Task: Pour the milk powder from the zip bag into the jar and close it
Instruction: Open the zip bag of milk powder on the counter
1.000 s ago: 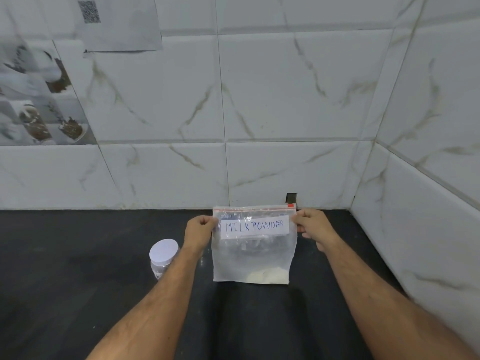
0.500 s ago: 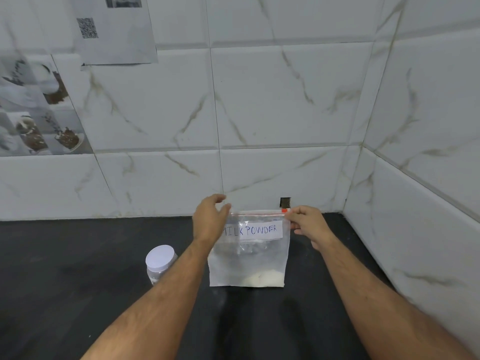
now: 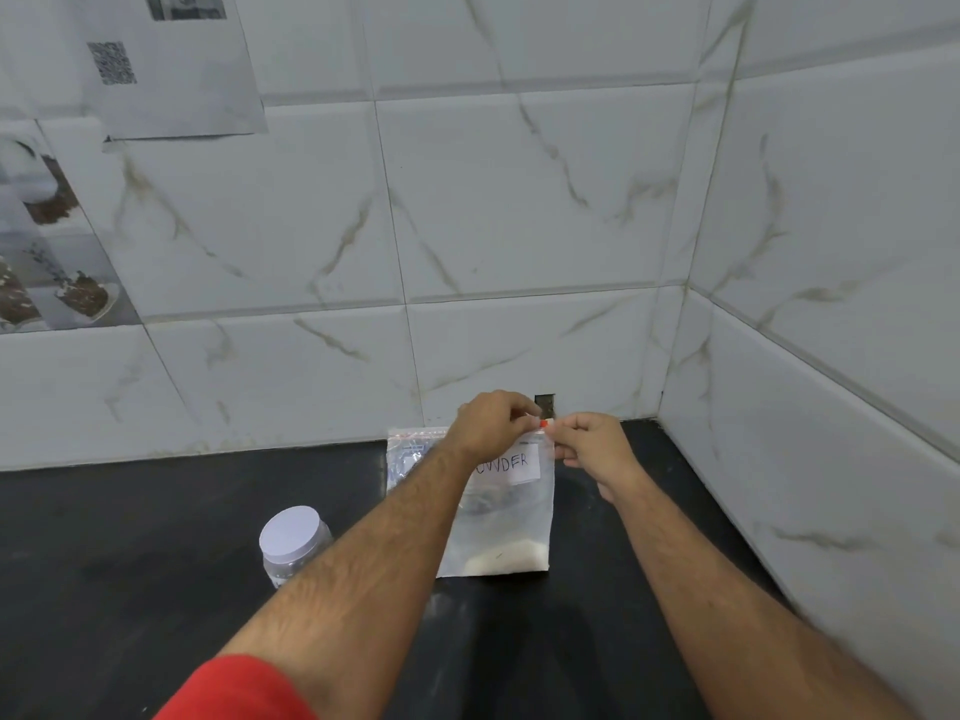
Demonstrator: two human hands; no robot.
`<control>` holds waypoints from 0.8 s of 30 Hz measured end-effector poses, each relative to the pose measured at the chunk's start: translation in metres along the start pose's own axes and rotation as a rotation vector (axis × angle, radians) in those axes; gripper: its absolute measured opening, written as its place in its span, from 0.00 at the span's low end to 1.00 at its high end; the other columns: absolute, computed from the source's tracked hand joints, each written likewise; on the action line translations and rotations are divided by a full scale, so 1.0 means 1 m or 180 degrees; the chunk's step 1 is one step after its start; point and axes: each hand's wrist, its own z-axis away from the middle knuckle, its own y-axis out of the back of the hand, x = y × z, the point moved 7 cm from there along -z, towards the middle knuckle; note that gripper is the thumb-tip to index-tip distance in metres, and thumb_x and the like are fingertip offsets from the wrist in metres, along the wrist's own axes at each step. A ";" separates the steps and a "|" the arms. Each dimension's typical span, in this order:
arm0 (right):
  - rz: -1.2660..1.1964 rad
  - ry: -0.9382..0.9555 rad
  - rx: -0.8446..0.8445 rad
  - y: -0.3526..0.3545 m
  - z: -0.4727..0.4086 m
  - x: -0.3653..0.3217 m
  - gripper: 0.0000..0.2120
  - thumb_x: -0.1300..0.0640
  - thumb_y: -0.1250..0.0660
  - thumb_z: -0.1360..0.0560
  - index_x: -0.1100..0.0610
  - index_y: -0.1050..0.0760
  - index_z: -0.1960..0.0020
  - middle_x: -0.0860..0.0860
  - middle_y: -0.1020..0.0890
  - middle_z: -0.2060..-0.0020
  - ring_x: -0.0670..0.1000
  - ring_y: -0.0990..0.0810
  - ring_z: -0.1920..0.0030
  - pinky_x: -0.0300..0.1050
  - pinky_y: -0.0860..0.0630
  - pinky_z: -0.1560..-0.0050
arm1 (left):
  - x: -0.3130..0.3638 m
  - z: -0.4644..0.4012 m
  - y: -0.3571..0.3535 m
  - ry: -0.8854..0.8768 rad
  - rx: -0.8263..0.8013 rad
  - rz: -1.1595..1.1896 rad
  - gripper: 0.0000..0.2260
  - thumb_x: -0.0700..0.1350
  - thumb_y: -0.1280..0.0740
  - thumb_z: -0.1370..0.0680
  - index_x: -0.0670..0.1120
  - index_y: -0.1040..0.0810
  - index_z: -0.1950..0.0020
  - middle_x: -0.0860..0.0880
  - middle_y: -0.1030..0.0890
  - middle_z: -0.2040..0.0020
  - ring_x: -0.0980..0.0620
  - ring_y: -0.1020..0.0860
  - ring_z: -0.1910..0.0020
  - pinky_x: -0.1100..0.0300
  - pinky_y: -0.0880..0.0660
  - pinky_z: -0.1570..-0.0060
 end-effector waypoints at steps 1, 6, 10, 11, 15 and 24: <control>-0.0011 -0.0005 -0.0018 0.000 0.000 0.000 0.05 0.56 0.27 0.24 0.55 0.17 0.57 0.49 0.12 0.64 0.48 0.13 0.63 0.43 0.21 0.58 | -0.001 -0.001 0.000 0.0000 -0.0021 0.0135 0.11 0.51 0.30 0.21 0.49 0.15 0.42 0.51 0.14 0.45 0.51 0.19 0.45 0.47 0.25 0.38; -0.0088 -0.0039 -0.0102 -0.002 -0.003 0.003 0.04 0.56 0.26 0.25 0.56 0.16 0.55 0.51 0.12 0.62 0.49 0.13 0.61 0.46 0.19 0.54 | -0.003 -0.003 -0.002 0.0038 -0.0058 0.0427 0.08 0.48 0.29 0.22 0.46 0.14 0.48 0.49 0.14 0.50 0.49 0.17 0.50 0.47 0.21 0.44; -0.0152 -0.0025 -0.0090 -0.003 -0.004 0.002 0.04 0.58 0.26 0.25 0.59 0.16 0.55 0.54 0.12 0.61 0.54 0.12 0.59 0.51 0.17 0.49 | -0.006 -0.006 -0.005 0.0087 -0.0159 0.0471 0.07 0.47 0.31 0.20 0.46 0.16 0.49 0.48 0.15 0.50 0.47 0.17 0.50 0.47 0.20 0.45; -0.0156 -0.0021 -0.0063 -0.003 -0.005 0.002 0.05 0.58 0.26 0.25 0.60 0.16 0.55 0.55 0.12 0.61 0.53 0.13 0.60 0.51 0.17 0.49 | -0.006 -0.006 -0.006 0.0067 -0.0194 0.0450 0.07 0.48 0.32 0.20 0.46 0.17 0.50 0.48 0.15 0.50 0.47 0.18 0.49 0.47 0.21 0.44; -0.0178 -0.0021 0.0029 -0.003 -0.004 0.000 0.05 0.59 0.27 0.26 0.57 0.17 0.60 0.53 0.13 0.64 0.51 0.15 0.63 0.49 0.18 0.54 | -0.005 -0.008 -0.008 -0.0032 -0.0308 0.0365 0.05 0.48 0.34 0.19 0.48 0.20 0.51 0.48 0.17 0.50 0.46 0.19 0.49 0.45 0.23 0.42; -0.0397 -0.0081 0.0206 -0.003 -0.005 0.004 0.09 0.63 0.30 0.25 0.57 0.21 0.63 0.49 0.16 0.71 0.48 0.17 0.67 0.49 0.18 0.57 | -0.023 -0.011 0.004 -0.0013 -0.0352 0.0187 0.06 0.48 0.34 0.18 0.50 0.21 0.54 0.53 0.19 0.53 0.51 0.23 0.51 0.48 0.25 0.41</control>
